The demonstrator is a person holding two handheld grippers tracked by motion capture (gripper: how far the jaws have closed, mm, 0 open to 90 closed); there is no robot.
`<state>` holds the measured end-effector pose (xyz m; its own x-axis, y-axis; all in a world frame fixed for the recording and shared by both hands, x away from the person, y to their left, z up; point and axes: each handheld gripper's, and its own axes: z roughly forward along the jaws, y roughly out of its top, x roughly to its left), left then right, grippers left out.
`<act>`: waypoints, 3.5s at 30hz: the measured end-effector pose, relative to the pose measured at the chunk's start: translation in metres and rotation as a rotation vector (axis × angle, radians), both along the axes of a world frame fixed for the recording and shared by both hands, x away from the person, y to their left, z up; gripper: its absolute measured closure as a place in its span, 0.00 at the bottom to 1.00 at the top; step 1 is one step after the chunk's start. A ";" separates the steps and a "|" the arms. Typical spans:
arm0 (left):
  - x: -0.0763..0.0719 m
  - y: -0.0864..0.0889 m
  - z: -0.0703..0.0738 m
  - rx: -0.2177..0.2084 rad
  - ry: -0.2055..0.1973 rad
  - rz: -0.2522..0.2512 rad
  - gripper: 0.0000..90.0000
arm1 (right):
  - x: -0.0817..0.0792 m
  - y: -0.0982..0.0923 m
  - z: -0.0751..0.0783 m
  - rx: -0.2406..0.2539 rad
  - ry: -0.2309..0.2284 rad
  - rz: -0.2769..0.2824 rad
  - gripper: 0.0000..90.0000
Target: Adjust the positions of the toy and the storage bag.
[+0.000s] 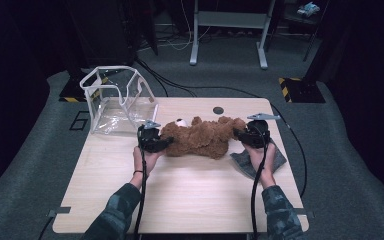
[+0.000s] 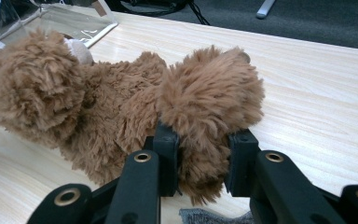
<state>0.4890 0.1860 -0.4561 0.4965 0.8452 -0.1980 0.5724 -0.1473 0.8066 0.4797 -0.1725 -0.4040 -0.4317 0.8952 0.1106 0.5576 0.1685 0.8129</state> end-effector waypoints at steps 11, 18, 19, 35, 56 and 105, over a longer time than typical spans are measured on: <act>0.011 0.004 0.008 0.008 -0.022 0.000 0.76 | -0.011 0.004 0.011 0.013 -0.036 0.019 0.79; 0.027 0.002 0.000 0.032 0.003 0.000 0.75 | -0.019 0.010 0.017 0.006 -0.043 0.039 0.79; 0.027 0.002 0.000 0.032 0.003 0.000 0.73 | -0.018 0.012 0.015 0.002 -0.031 0.037 0.79; -0.010 -0.032 0.041 0.020 -0.084 -0.092 0.28 | -0.019 0.008 0.002 0.005 0.020 0.008 0.78; 0.002 -0.102 0.036 0.052 0.010 -0.184 0.64 | -0.014 0.005 0.002 -0.012 0.070 0.019 0.78; 0.002 -0.020 0.019 -0.004 -0.021 -0.085 0.68 | 0.000 0.000 -0.026 -0.006 0.228 0.019 0.16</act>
